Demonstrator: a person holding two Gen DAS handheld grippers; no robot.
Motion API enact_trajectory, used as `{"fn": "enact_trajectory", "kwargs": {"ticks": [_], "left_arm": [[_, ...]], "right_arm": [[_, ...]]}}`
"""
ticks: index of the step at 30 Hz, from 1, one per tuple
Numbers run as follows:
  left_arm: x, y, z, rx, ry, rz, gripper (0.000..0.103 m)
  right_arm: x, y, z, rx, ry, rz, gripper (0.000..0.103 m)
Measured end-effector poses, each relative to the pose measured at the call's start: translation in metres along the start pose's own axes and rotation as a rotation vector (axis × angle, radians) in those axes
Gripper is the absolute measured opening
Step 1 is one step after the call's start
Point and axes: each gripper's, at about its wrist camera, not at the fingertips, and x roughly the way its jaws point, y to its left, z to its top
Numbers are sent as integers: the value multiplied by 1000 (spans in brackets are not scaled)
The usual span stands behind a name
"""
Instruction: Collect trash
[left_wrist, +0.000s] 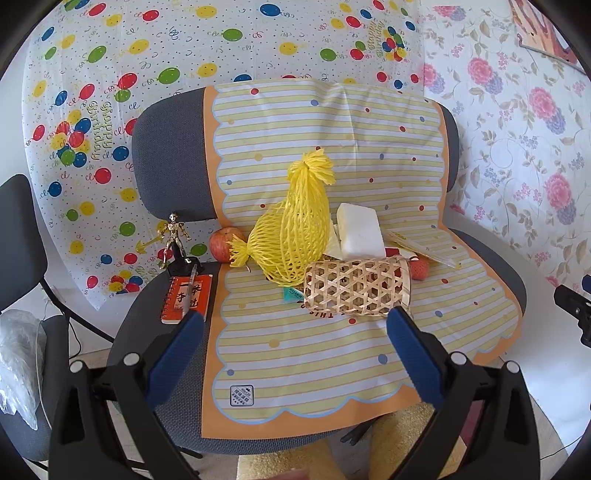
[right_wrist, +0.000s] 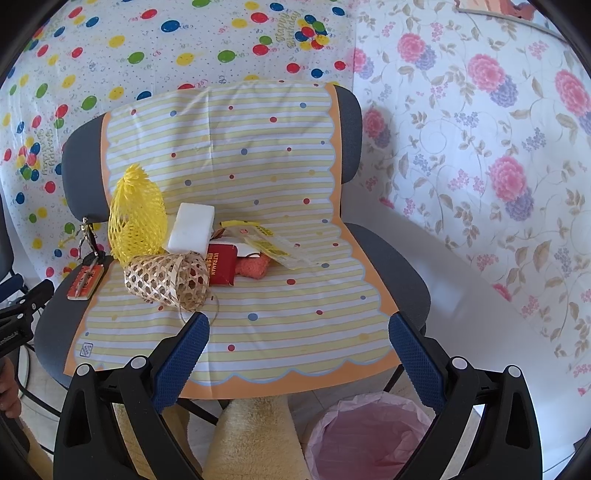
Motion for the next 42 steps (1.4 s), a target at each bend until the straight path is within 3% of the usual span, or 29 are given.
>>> {"fn": "enact_trajectory", "kwargs": {"ticks": [42], "left_arm": [[1, 4, 0, -5, 8, 10, 96]], "right_arm": [[4, -1, -2, -2, 3, -1, 97]]}}
